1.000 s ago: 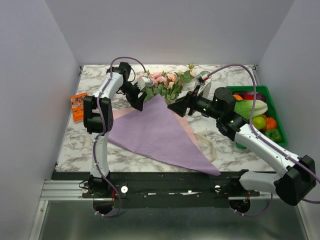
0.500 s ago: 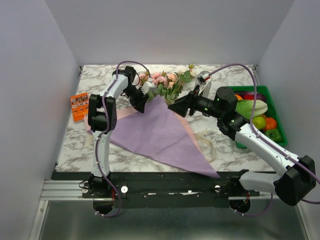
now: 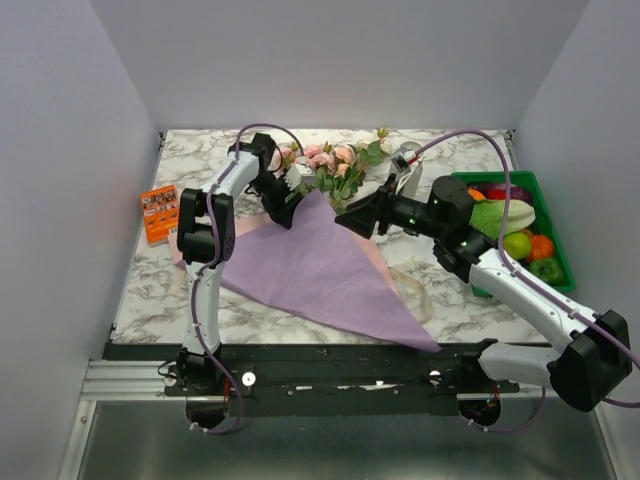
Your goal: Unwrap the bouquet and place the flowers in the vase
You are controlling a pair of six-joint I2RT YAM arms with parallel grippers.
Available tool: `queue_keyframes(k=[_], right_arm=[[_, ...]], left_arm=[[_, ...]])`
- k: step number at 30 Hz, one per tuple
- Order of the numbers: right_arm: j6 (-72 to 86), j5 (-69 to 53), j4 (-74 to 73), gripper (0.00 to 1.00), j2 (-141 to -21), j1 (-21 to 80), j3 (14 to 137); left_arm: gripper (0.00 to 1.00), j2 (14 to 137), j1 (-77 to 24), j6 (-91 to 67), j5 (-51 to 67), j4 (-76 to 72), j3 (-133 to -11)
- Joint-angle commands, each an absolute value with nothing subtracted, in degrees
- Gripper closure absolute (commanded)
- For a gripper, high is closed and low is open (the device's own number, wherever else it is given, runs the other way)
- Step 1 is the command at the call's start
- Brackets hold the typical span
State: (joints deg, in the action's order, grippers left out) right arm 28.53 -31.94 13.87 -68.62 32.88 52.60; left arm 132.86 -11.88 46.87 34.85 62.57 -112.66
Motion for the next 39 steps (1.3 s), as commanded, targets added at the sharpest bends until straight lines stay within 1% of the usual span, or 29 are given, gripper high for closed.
queue_keyframes(k=[1,5,11,12,14,15,17,21,26,27,29,30,33,35,39], right_arm=[[29.2,-34.5,16.4,0.3,-68.1,32.4,51.6],[29.4,-34.9,17.1,0.31,-68.5,32.4,51.2],[29.5,-34.7,17.7,0.32,-68.6,32.3,51.0],[29.6,-34.7,17.7,0.33,-68.8,32.3,50.9],[29.6,-34.6,17.7,0.33,-68.9,32.3,50.9],[29.6,-34.5,17.8,0.33,-68.9,32.2,51.0],[29.8,-34.5,17.8,0.33,-69.2,32.3,51.0],[30.1,-34.6,18.1,0.34,-69.1,32.1,51.0],[30.5,-34.7,18.5,0.34,-68.9,32.0,50.6],[30.6,-34.7,18.5,0.34,-68.9,32.0,50.5],[30.6,-34.7,18.5,0.34,-69.0,32.0,50.5],[30.6,-34.6,18.5,0.34,-69.0,32.0,50.5],[30.8,-34.8,18.9,0.34,-69.3,32.0,50.7],[30.8,-35.0,19.0,0.34,-69.5,32.0,50.9],[30.9,-35.2,19.2,0.34,-69.9,31.9,51.2]], left_arm=[[0.26,130.2,-11.9,44.8,31.6,59.2,-113.0],[0.25,131.4,-11.7,44.9,32.6,60.8,-115.4],[0.4,135.1,-12.1,49.3,38.3,70.1,-119.3],[0.45,135.3,-12.2,50.1,38.7,71.2,-119.5],[0.51,136.0,-12.7,51.9,38.8,73.8,-119.9],[0.58,136.0,-12.7,52.3,38.8,74.3,-119.7],[0.62,135.7,-12.8,52.6,38.7,74.6,-119.0],[0.59,135.7,-12.8,53.5,38.5,75.2,-118.7],[0.58,135.6,-12.8,52.4,38.1,73.9,-118.7],[0.55,135.5,-12.8,52.0,37.9,73.5,-118.7],[0.45,135.4,-12.8,50.7,37.4,72.1,-118.6],[0.39,134.7,-12.8,50.0,36.7,71.3,-118.2],[0.3,131.8,-12.8,48.9,34.7,66.4,-114.5],[0.29,130.1,-12.8,48.8,34.0,63.0,-111.3],[0.3,128.7,-12.8,49.2,34.0,61.1,-109.9]])
